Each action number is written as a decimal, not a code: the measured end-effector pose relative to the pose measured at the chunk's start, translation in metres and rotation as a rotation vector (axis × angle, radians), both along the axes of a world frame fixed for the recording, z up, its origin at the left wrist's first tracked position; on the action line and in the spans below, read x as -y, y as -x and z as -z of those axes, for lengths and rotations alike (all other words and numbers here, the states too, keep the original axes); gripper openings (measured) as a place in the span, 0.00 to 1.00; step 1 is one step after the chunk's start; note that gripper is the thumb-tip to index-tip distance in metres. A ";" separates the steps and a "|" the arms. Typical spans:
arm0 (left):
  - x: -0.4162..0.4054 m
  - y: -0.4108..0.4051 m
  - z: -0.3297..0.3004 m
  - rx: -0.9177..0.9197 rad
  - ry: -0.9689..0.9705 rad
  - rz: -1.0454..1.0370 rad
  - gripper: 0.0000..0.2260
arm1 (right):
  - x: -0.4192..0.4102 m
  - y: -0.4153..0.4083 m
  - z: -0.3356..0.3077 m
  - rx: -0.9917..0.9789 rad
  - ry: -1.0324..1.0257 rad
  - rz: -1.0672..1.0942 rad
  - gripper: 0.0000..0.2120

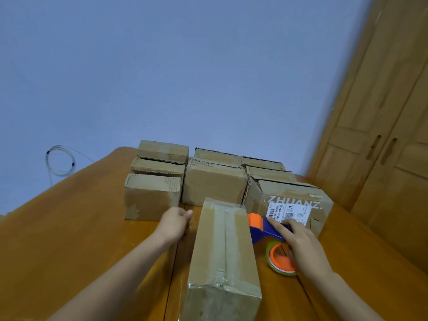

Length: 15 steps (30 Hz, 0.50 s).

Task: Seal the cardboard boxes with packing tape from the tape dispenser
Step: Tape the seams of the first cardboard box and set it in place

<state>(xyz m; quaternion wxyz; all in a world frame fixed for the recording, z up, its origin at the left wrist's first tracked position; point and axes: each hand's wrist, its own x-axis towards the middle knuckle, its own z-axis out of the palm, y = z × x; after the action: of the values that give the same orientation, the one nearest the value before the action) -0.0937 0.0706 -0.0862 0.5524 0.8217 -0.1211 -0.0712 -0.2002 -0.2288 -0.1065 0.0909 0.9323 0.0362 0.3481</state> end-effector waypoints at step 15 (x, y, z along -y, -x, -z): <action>0.036 0.012 -0.088 0.176 -0.683 0.397 0.34 | -0.049 0.036 0.008 -0.022 -0.129 0.187 0.49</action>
<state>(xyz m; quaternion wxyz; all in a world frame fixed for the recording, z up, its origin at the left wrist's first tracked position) -0.1060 0.0346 0.0019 0.2104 0.9216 -0.2937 -0.1421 -0.2365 -0.1794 -0.1147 0.0621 0.9393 -0.0725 0.3295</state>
